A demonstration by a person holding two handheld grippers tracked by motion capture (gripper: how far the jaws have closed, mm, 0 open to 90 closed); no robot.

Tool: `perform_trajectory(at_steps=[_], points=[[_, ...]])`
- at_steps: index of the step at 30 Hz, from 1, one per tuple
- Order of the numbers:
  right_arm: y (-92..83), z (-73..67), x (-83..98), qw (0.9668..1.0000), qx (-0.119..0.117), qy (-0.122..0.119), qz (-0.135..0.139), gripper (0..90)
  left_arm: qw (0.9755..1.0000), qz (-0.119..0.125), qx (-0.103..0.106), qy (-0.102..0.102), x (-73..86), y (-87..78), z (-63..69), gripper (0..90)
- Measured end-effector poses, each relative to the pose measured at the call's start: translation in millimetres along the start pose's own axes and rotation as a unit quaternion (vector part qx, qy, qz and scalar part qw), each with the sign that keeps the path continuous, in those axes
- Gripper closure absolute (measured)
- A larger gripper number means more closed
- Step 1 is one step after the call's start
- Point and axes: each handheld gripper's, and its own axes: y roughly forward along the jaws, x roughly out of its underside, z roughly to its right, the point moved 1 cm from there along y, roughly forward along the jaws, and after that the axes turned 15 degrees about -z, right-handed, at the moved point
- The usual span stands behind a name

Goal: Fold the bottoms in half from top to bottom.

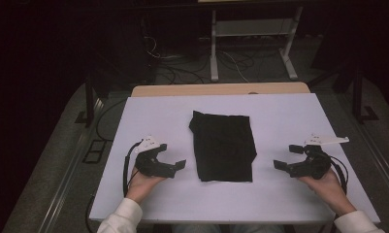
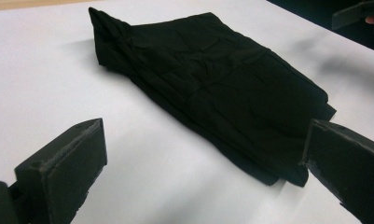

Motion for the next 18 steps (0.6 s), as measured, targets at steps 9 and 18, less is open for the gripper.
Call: perform_trajectory(at_steps=[9, 18], points=[[-3.8, -8.6, 18.0, 0.9999, 0.004, -0.008, -0.005, 0.0, 0.9998, -0.006, 0.008, 0.015, 15.5, -2.0, 12.5, 0.0], [-7.4, -9.4, 24.4, 0.9997, 0.018, -0.01, -0.016, 0.0, 0.9992, -0.026, 0.012, 0.027, 24.0, -3.6, 11.0, 0.0]])
